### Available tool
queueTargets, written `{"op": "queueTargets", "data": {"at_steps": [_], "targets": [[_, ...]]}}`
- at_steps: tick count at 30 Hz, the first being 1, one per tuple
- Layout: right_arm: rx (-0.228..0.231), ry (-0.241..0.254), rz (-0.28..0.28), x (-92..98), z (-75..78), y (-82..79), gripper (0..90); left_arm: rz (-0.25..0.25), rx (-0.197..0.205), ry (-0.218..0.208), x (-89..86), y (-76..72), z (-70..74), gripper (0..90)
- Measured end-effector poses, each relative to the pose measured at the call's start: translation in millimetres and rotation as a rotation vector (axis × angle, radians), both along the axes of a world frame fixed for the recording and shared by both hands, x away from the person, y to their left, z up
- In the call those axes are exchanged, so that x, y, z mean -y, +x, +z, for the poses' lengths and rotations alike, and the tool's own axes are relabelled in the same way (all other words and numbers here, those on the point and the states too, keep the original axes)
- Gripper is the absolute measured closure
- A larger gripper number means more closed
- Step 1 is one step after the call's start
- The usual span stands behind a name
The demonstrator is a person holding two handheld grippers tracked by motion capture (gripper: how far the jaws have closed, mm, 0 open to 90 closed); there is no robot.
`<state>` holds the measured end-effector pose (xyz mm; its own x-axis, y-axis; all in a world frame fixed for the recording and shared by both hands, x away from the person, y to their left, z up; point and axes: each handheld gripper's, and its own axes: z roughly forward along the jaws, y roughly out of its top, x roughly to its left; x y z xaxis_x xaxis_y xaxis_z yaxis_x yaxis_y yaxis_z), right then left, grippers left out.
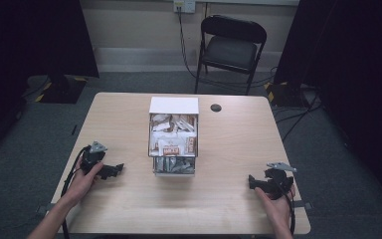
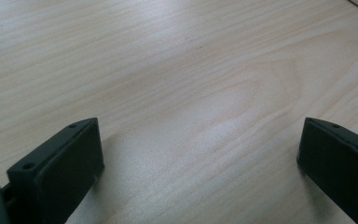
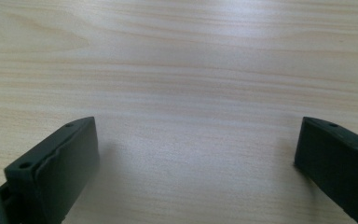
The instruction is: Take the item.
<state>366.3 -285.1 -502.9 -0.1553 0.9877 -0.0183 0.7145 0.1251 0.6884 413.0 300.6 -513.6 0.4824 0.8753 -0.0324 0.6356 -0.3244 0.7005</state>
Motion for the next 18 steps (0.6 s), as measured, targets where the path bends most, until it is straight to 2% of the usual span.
{"op": "queueTargets", "data": {"at_steps": [8,14,18], "targets": [[0.001,-0.001,-0.001,-0.1,0.2,-1.7,0.1,0.0,0.0,0.0,0.0,0.0,0.0,0.0],[0.018,-0.001,0.005,-0.6,3.1,-4.5,13.3,-0.001,-0.002,0.0,-0.1,0.1,0.2,0.0],[0.013,-0.001,0.007,-0.7,4.3,-4.7,14.5,-0.001,-0.003,0.001,-0.1,0.0,0.2,0.0]]}}
